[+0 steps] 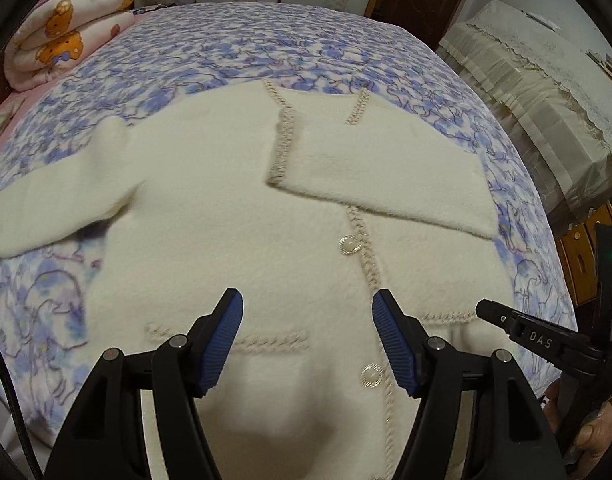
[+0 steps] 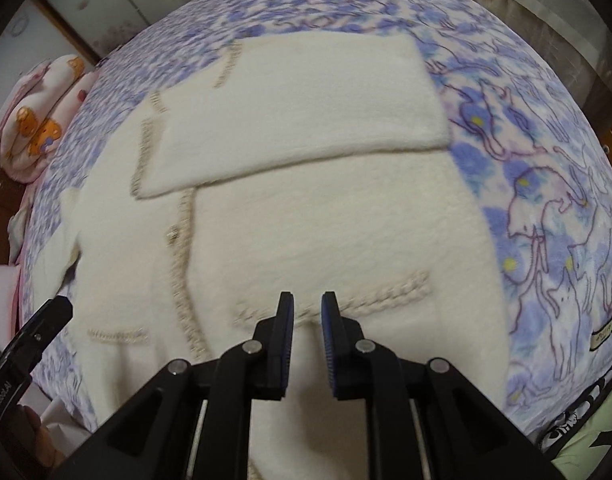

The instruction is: Fold large clothes

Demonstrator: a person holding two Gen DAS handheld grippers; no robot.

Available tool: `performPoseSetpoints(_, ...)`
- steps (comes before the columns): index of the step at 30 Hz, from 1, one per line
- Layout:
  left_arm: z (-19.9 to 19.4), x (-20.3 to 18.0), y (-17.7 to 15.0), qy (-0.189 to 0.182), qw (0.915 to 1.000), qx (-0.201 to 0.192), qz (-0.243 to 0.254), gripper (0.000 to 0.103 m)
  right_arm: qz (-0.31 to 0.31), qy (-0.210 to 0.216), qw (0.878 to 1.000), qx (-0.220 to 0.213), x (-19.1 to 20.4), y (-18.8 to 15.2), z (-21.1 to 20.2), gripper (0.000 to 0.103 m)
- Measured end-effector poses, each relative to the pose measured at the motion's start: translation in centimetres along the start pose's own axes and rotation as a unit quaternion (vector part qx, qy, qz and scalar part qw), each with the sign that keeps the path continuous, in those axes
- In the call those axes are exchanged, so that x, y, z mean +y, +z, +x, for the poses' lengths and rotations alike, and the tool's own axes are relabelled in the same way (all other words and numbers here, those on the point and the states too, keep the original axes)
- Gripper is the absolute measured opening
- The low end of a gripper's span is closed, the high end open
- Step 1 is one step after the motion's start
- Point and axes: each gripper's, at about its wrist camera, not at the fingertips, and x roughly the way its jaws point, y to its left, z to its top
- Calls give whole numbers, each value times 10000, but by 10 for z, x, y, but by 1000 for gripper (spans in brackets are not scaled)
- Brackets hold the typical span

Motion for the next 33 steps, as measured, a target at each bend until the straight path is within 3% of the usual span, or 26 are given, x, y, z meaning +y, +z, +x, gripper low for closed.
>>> performPoseSetpoints(7,-40,64,-23,107,9998,-46,-165,66,-674,154,9976,-31,62,-27,-15,14)
performPoseSetpoints(12,-57,118,-33,128,9993,165,-326,66,-1239,137,9921,-117,105,-42,-27,14)
performPoseSetpoints(17,-68,172,-30,85,9975,398,-570,66,-1794,149,9834,-245,154,-49,-36,14)
performPoseSetpoints(21,-74,228,-18,127,9944,307,-1003,66,-2181,252,9750,-346,197,-50,-35,14)
performPoseSetpoints(30,-38,378,10,229,9694,217,-2436,66,-2493,454,9662,-476,279,-29,-4,14)
performPoseSetpoints(33,-12,422,17,147,9521,304,-3039,66,-2473,524,9668,-368,294,-23,13,14)
